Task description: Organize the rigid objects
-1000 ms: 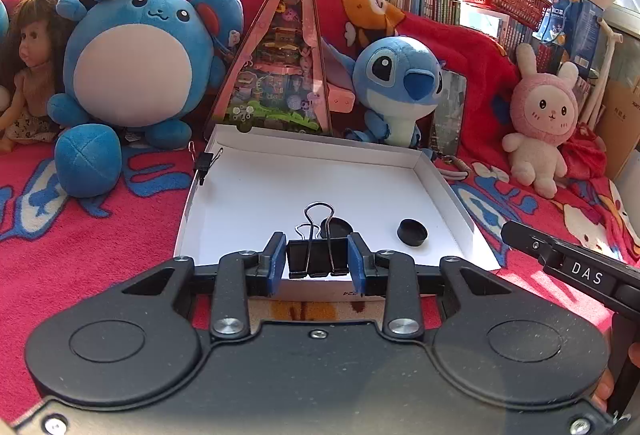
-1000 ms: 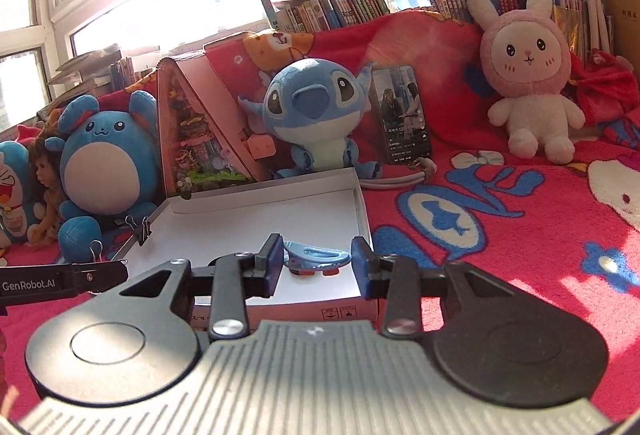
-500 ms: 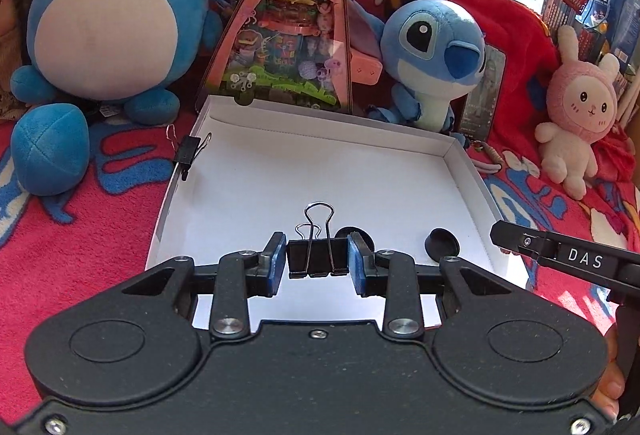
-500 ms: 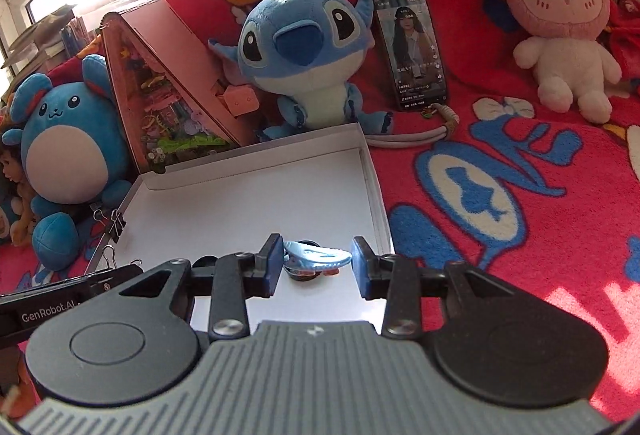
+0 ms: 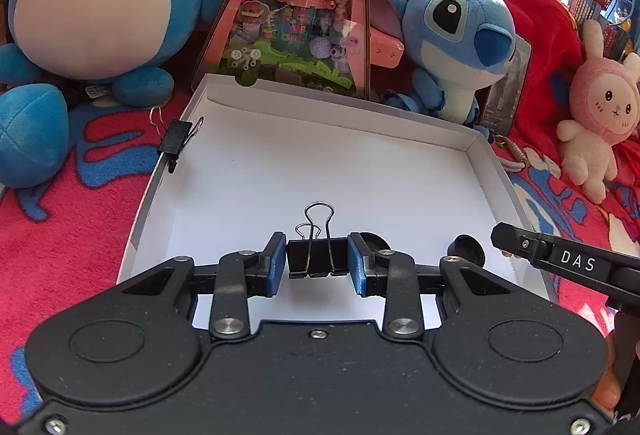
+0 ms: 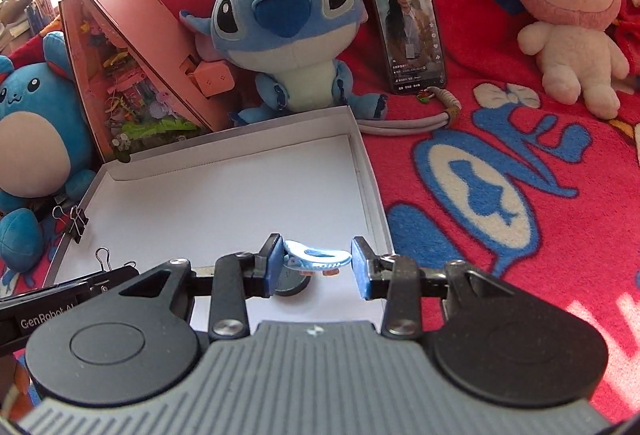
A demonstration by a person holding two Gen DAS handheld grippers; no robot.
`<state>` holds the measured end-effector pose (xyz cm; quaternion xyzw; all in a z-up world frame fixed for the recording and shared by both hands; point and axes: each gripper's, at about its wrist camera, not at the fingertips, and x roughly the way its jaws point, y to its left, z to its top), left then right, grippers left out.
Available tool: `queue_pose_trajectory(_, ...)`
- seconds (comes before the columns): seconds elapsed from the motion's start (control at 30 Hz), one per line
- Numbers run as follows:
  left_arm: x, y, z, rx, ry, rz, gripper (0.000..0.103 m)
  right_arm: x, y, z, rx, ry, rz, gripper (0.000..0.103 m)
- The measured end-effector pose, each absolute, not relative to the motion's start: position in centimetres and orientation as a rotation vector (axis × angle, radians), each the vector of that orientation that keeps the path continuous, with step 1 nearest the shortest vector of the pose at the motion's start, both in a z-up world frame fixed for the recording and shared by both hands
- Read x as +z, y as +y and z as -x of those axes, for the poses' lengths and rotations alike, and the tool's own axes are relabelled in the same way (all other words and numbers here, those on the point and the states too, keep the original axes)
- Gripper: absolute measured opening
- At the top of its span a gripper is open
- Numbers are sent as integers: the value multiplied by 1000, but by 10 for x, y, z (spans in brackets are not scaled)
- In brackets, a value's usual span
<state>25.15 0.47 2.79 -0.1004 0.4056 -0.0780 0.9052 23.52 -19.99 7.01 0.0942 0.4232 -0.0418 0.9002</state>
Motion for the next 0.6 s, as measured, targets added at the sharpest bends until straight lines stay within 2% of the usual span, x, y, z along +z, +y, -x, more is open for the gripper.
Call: queue_pose_trajectory(0.6, 21, 3, -256, -172, 848, 228, 31, 57, -204, -242, -75, 888, -228, 43)
